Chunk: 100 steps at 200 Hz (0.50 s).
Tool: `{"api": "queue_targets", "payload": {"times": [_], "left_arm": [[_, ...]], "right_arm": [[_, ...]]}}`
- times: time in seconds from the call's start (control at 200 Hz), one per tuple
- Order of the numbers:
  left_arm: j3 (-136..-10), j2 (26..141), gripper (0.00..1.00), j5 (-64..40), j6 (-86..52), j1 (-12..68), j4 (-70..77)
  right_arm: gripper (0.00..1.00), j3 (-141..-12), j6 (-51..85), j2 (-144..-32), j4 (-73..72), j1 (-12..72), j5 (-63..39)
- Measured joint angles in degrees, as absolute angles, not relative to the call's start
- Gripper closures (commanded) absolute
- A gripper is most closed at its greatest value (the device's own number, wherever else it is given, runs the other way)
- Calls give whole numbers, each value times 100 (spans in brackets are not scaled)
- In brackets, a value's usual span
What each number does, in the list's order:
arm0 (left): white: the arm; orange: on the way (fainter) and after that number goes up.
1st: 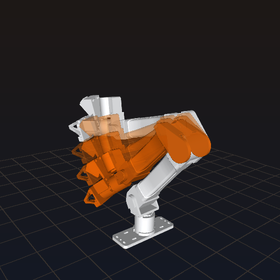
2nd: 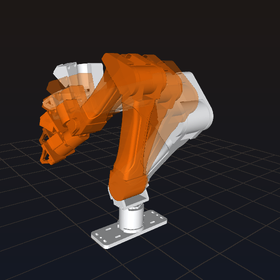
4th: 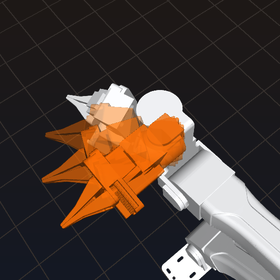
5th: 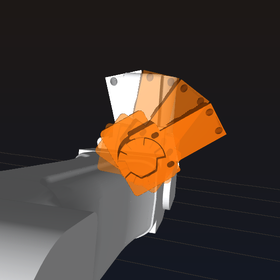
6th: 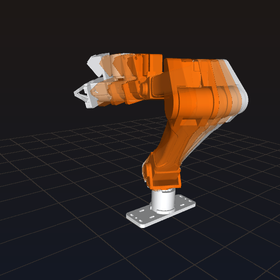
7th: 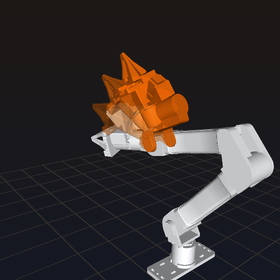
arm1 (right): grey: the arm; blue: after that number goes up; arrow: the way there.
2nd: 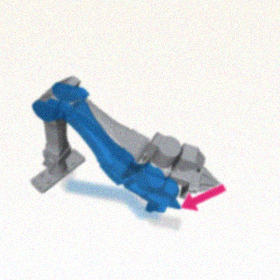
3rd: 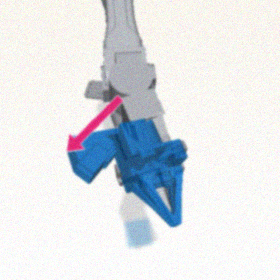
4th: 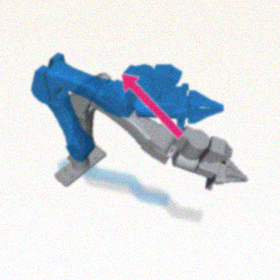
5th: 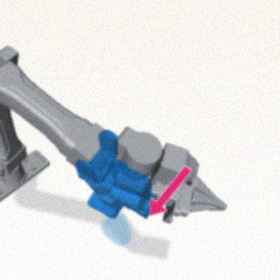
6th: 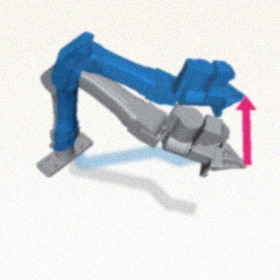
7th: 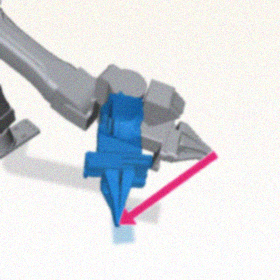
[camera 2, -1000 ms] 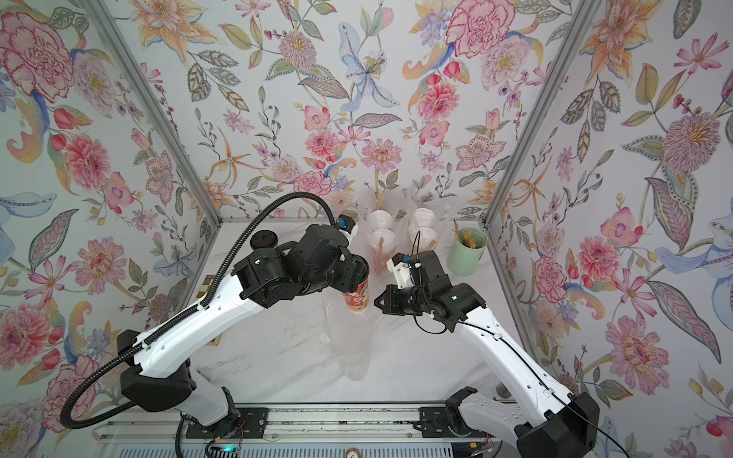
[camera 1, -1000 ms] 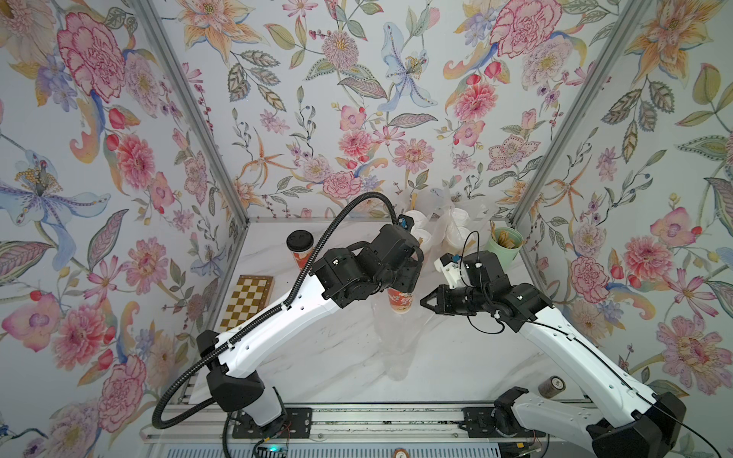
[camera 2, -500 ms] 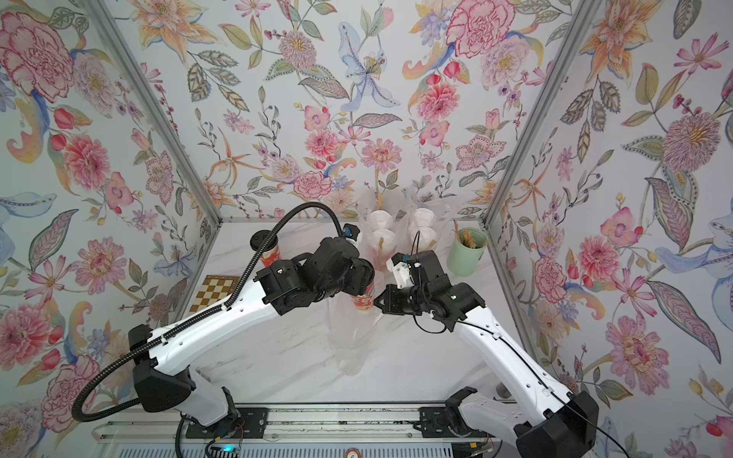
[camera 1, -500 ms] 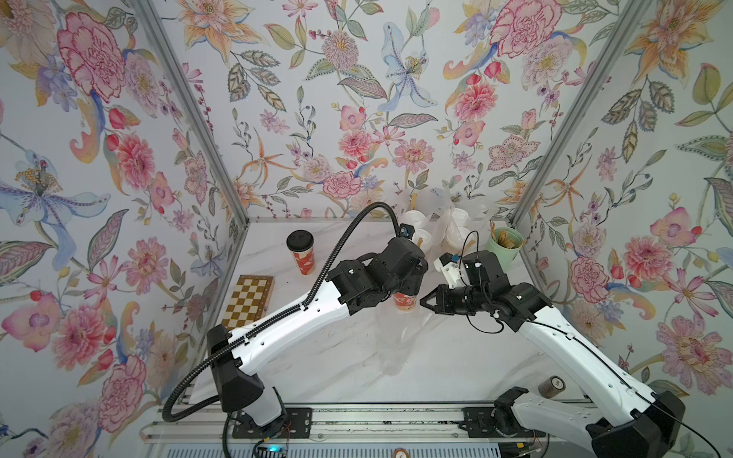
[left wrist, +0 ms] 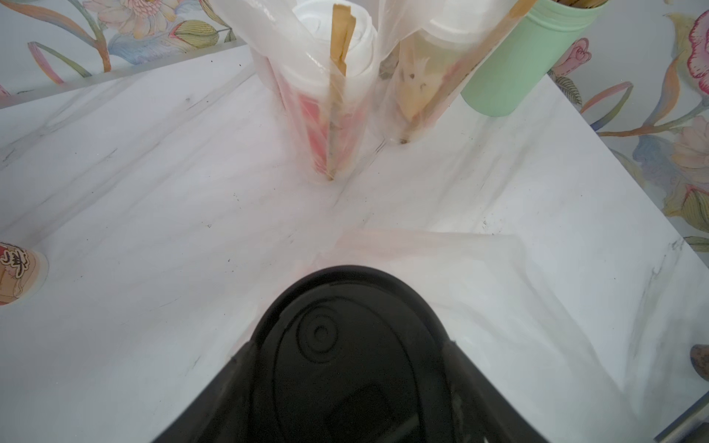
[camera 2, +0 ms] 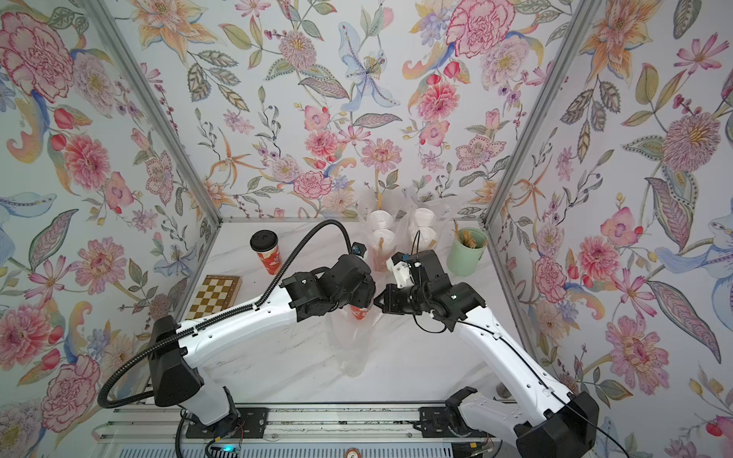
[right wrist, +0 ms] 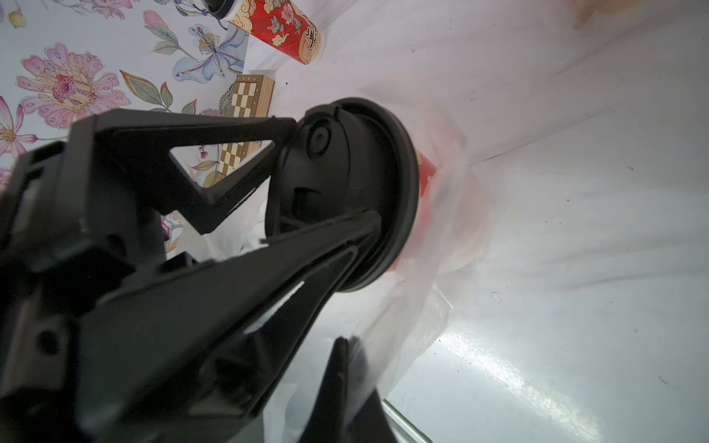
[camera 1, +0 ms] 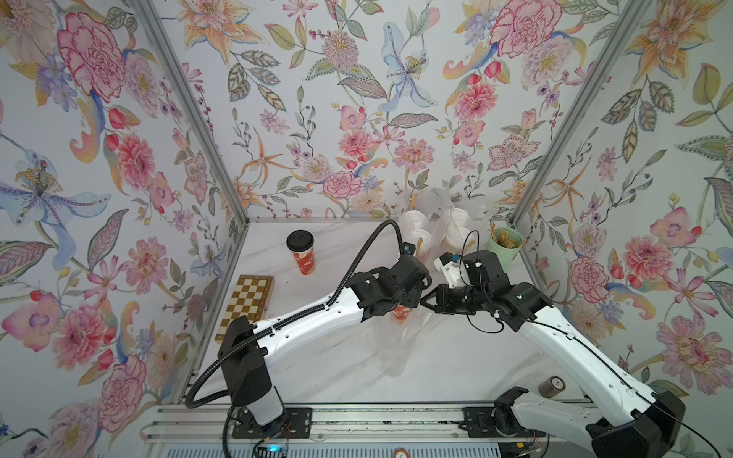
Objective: Pack milk tea into plastic carrier bags
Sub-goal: Place the milk tea cup in the plastic carrier bag.
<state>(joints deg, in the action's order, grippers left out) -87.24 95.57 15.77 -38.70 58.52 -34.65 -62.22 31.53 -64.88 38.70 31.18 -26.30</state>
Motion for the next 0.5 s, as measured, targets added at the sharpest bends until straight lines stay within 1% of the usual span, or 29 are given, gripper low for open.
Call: {"api": "queue_targets", "payload": {"times": [0.305, 0.5], "left_arm": [[-8709, 9815, 70, 2171, -3909, 5817, -3524], [-8683, 9957, 69, 2390, -3900, 5610, -3610]], "right_arm": [[100, -6222, 3153, -6381, 3870, 3118, -2600], [100, -6222, 3131, -6381, 3870, 3116, -2497]]}}
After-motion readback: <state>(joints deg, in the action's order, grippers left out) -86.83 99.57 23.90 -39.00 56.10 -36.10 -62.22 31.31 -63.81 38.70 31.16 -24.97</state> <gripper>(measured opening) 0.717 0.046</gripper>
